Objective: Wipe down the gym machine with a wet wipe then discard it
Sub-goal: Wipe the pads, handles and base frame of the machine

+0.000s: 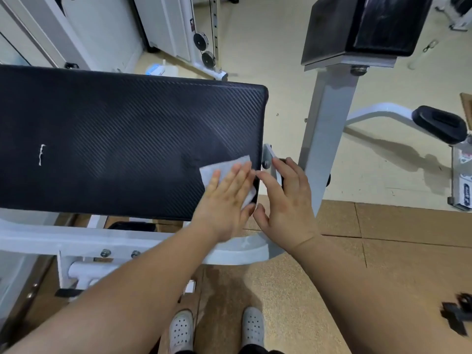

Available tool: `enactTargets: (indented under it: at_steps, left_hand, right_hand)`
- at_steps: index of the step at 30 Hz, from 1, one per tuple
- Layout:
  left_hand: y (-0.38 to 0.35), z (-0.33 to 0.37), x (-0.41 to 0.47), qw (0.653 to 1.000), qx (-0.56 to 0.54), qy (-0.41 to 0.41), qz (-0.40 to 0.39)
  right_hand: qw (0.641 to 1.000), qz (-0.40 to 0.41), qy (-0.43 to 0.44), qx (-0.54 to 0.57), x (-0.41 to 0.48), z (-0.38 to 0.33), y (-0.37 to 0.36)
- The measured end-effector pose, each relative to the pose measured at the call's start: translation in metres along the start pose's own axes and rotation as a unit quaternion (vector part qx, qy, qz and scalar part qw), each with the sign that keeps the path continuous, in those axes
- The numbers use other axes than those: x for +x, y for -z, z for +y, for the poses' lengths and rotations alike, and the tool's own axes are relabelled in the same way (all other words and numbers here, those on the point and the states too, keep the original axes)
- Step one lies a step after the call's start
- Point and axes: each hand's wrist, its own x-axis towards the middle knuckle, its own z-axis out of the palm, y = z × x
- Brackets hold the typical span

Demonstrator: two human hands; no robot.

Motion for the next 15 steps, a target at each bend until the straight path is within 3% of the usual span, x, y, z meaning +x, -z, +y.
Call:
enactTargets:
  at_steps: [6,15]
  left_hand:
    - [0.014,0.005,0.028,0.999,-0.004,0.053,0.009]
    - [-0.015,0.037,-0.028,0.999,-0.017,0.007,-0.039]
  right_hand:
    - [1.000,0.028,0.000,-0.002,0.001,-0.001,-0.005]
    - [1.000,0.015,-0.004,-0.009,-0.001,0.001,-0.005]
